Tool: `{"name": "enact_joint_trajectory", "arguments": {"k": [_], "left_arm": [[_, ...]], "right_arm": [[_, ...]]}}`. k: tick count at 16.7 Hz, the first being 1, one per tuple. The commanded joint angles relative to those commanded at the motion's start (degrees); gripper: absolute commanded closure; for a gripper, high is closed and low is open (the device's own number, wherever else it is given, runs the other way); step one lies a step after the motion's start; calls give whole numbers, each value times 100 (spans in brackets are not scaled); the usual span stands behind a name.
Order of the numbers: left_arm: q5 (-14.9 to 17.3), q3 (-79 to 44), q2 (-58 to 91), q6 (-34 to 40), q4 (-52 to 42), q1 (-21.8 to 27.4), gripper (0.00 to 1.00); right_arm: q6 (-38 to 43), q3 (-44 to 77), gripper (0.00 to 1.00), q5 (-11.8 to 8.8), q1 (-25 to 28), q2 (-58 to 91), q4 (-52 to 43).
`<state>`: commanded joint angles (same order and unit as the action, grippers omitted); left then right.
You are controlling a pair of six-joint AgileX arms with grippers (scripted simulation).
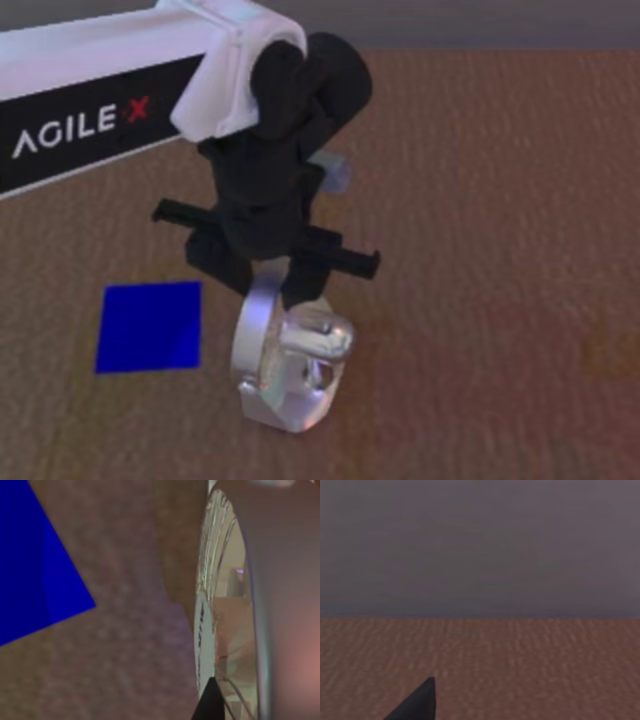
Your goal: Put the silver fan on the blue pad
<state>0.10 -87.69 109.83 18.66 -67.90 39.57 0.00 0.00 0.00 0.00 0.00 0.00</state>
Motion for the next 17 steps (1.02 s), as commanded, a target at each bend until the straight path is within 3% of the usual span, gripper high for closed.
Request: {"name": "enact_joint_trajectory", "arguments": {"k": [2, 11, 17], "left_arm": [[0, 0, 0, 0, 0, 0, 100], [-1, -22, -5, -7, -22, -5, 100], [-3, -833, -37, 5, -877, -82, 100]], "right_arm": [[0, 0, 0, 0, 0, 0, 0], [0, 0, 0, 0, 0, 0, 0], [0, 0, 0, 0, 0, 0, 0]]}}
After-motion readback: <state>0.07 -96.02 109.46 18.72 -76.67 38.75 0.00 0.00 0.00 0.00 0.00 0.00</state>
